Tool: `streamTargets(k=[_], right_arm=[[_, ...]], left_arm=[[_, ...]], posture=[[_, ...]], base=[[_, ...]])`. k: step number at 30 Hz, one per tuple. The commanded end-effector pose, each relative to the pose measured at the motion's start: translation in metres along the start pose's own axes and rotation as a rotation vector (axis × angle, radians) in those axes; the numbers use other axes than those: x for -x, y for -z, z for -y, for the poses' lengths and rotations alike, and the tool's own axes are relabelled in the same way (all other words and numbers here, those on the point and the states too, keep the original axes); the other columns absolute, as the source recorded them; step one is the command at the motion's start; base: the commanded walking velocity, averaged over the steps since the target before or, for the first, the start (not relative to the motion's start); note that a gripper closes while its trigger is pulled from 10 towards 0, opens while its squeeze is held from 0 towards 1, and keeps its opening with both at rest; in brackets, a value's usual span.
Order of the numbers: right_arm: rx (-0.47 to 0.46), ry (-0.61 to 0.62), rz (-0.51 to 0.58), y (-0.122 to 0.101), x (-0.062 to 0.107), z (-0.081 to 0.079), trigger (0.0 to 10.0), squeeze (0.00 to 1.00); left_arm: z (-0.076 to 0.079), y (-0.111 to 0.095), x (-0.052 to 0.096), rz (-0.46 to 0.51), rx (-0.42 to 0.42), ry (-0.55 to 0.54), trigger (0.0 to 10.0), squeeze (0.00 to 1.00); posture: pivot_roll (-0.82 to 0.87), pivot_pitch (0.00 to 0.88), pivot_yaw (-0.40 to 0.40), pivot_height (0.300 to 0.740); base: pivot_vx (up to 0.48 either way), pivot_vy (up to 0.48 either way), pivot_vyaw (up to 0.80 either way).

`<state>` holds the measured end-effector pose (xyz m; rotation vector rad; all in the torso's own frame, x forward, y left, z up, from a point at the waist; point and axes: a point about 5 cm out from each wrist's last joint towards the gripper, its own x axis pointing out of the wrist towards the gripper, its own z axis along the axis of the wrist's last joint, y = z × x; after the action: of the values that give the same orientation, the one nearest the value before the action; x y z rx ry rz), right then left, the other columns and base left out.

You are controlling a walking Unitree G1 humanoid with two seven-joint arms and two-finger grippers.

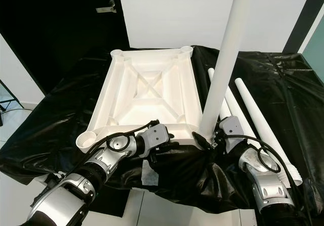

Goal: Building children table

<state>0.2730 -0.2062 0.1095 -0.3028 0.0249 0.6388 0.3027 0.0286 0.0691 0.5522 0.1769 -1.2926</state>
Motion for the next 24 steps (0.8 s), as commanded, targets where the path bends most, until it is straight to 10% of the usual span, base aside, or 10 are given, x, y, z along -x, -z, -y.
streamTargets(k=[1,11,16,24], right_arm=[[-0.011,-0.03,0.001,0.001,-0.002,-0.002,0.0,0.0],[-0.136,0.355,0.059,0.004,-0.006,-0.017,0.0,0.0],[-0.21,0.837,-0.011,0.01,0.004,-0.03,0.0,0.0],[-0.218,0.951,-0.005,0.006,0.002,-0.023,0.0,0.0]], left_arm=[[0.039,0.052,0.007,-0.207,0.148,0.162,10.0,0.0],[0.038,0.051,0.007,-0.205,0.14,0.166,10.0,0.0],[0.039,0.053,0.009,-0.207,0.148,0.159,10.0,0.0],[0.041,0.056,0.011,-0.213,0.151,0.168,10.0,0.0]], posture=[[-0.04,0.0,0.026,0.74],[-0.04,0.0,0.027,0.74],[-0.02,0.0,0.015,0.74],[-0.02,0.0,0.023,0.74]], base=[[0.0,0.0,0.0],[0.0,0.0,0.0],[0.0,0.0,0.0],[0.0,0.0,0.0]])
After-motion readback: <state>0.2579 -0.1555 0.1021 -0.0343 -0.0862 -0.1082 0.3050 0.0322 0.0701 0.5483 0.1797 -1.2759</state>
